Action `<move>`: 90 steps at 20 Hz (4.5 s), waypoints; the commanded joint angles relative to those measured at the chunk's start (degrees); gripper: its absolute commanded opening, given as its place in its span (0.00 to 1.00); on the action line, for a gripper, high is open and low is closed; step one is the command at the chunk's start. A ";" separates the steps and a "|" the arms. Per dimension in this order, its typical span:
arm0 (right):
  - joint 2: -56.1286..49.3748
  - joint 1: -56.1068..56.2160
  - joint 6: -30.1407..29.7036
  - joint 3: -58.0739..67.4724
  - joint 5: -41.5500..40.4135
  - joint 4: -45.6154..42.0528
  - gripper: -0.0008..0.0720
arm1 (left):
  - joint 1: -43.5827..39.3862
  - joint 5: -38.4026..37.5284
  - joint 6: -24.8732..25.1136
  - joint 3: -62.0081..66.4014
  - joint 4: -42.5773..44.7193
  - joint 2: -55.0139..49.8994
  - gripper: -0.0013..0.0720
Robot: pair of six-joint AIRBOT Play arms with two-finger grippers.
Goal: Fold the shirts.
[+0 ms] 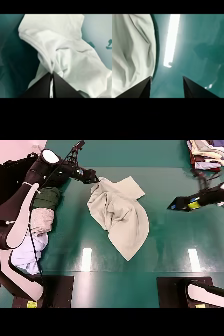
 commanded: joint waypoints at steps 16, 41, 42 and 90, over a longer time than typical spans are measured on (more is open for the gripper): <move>-7.91 10.97 -5.42 5.33 -4.17 4.63 0.04 | 0.24 -5.05 -4.48 5.92 5.68 5.99 0.05; 11.85 8.81 4.55 49.99 0.74 -8.74 0.04 | 0.22 2.03 -7.93 6.80 20.22 45.42 0.05; 9.44 9.53 5.01 47.80 1.51 -8.72 0.04 | 0.24 0.70 -8.83 4.83 21.64 42.29 0.05; 22.47 -11.58 5.01 -13.75 5.35 -8.35 0.64 | 12.31 0.57 -5.29 -63.65 5.31 30.45 0.70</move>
